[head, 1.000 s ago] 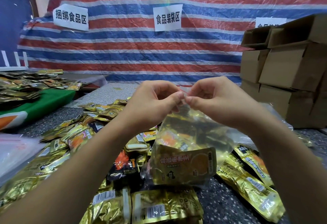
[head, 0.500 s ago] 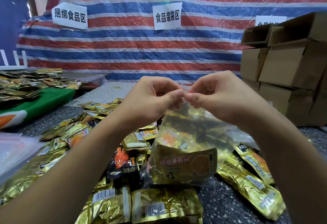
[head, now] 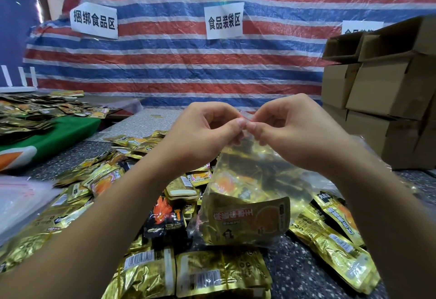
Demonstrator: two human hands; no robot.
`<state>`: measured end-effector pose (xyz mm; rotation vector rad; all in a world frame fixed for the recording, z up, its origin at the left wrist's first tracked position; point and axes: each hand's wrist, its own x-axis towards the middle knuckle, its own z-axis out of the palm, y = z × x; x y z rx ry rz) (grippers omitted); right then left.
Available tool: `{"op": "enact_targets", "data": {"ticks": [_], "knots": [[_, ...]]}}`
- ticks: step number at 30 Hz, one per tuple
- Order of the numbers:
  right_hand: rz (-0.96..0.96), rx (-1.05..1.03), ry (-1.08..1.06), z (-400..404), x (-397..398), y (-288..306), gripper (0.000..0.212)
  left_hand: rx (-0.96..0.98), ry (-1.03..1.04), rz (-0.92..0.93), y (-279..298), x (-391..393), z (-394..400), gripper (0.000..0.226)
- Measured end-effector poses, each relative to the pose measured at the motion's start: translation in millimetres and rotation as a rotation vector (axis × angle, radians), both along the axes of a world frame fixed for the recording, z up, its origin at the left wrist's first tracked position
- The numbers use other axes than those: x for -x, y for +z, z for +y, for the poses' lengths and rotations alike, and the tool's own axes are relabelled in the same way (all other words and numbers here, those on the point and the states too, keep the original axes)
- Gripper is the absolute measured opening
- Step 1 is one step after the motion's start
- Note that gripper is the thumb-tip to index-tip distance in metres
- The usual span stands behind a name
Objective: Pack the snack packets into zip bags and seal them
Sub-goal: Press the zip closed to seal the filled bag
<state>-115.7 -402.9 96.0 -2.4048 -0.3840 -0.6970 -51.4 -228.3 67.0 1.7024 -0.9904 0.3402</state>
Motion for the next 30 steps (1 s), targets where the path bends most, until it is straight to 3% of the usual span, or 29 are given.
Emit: {"op": "enact_targets", "data": {"ticks": [6, 30], "knots": [[-0.032, 0.014, -0.027, 0.1, -4.1, -3.8, 0.012, 0.027, 0.112, -0.072, -3.9, 1.5, -6.1, 0.015], [-0.029, 0.038, -0.091, 2.2, -9.3, -8.0, 0.017, 0.055, 0.136, 0.023, -3.7, 8.3, -10.8, 0.011]]}}
